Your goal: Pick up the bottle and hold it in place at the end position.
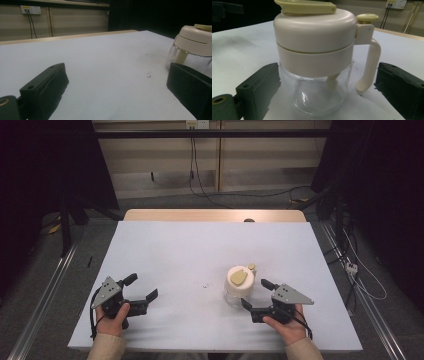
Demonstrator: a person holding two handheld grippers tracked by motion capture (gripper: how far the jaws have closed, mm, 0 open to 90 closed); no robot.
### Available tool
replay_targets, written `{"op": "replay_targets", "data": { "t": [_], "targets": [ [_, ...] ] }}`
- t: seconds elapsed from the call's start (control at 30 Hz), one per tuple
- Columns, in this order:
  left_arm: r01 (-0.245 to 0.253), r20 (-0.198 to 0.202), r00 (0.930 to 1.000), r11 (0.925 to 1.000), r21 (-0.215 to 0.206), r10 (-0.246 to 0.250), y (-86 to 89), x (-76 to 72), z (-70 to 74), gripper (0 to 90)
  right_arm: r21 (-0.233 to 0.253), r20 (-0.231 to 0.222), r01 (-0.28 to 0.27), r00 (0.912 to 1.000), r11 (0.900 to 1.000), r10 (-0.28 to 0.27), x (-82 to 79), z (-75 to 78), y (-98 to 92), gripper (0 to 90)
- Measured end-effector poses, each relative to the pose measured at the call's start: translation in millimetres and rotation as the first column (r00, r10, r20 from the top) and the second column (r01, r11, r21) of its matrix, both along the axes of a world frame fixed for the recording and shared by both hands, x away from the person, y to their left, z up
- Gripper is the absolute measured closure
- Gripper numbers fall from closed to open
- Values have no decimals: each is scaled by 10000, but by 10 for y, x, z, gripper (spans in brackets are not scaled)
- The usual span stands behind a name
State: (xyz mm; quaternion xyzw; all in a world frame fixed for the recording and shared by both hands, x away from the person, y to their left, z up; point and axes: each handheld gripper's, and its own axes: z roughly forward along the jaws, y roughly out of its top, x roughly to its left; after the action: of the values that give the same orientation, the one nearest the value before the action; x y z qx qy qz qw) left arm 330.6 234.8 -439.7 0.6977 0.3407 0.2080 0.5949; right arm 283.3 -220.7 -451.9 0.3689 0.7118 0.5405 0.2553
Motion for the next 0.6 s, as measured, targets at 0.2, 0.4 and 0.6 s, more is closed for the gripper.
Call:
{"op": "replay_targets", "data": {
  "t": [0.2,0.4,0.6],
  "targets": [
    [2,-31,10000,10000,23,-2,4,2,-5,28,78,-69,-53,10000,10000,53,37,-5,54,54],
    [23,-49,10000,10000,30,-23,-5,4,-9,30,144,-147,-180,9997,9997,182,80,-8,114,52],
    [19,-47,10000,10000,21,-19,-6,2,-9,30,217,-203,-248,9995,9995,252,120,-6,139,52]
  ]
}}
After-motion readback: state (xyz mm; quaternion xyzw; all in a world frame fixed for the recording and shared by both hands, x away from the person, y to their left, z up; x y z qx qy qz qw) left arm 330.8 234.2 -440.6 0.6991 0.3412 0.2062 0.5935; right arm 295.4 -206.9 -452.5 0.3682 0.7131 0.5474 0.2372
